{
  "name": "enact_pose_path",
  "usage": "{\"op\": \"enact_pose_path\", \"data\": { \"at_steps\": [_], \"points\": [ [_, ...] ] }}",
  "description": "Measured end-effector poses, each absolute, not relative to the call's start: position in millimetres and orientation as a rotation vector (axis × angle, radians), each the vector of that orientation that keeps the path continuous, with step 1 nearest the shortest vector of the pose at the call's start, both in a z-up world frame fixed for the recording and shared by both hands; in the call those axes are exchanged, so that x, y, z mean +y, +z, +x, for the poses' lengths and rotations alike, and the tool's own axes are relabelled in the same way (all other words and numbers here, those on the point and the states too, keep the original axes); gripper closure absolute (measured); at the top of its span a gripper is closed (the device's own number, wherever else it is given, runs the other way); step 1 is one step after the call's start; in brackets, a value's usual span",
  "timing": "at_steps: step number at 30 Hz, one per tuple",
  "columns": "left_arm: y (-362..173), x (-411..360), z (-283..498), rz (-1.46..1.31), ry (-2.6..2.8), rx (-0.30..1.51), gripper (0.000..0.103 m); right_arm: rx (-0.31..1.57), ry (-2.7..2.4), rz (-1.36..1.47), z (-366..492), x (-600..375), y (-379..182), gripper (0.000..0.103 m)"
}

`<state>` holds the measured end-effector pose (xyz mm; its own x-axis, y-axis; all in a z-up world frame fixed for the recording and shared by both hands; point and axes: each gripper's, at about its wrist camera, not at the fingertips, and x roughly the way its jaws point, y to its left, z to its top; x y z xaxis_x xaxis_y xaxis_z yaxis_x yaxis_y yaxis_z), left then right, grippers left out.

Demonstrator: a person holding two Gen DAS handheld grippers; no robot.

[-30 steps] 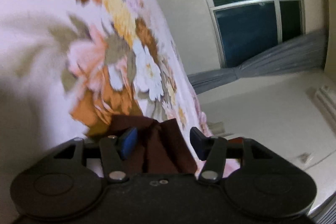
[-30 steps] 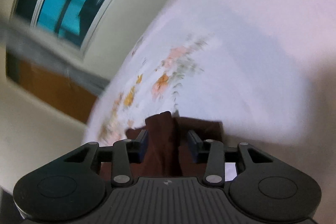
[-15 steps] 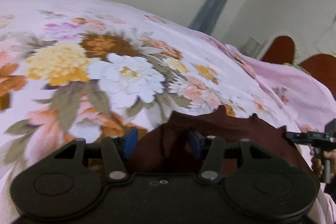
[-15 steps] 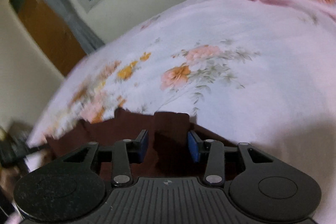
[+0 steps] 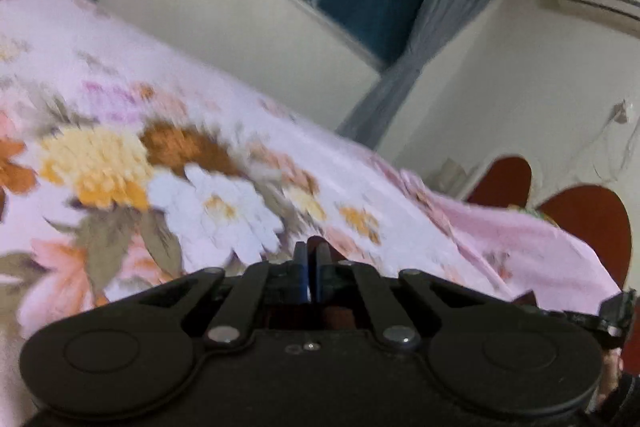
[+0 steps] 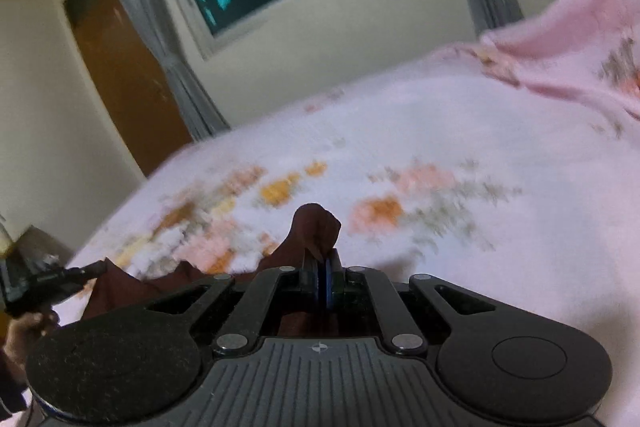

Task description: Fold small clothes

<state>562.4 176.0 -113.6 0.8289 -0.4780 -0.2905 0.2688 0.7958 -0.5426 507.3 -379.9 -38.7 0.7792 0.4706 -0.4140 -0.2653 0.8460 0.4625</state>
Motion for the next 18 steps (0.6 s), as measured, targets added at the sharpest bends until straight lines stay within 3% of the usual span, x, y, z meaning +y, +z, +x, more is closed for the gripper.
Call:
{"op": "enact_pose_path", "data": {
  "at_steps": [3,6,9,11,18],
  "points": [
    [-126,176,568,-0.508,-0.312,0.466,0.101,0.629,0.309,0.407,526,-385,-57,0.1],
    [-147,175,580,-0.499,-0.248,0.613,0.103,0.732,0.255,0.441,537,-391,-84,0.1],
    [-141,181,570,-0.519,-0.255,0.59,0.103,0.733,0.273,0.46,533,-395,-86,0.1],
    [-134,187,556,-0.551,-0.253,0.58,0.077,0.717,0.259,0.435,527,-397,-81,0.1],
    [-111,187,468,-0.474,-0.406,0.612,0.076,0.662,0.329,0.442,450,-402,-56,0.1]
  ]
}}
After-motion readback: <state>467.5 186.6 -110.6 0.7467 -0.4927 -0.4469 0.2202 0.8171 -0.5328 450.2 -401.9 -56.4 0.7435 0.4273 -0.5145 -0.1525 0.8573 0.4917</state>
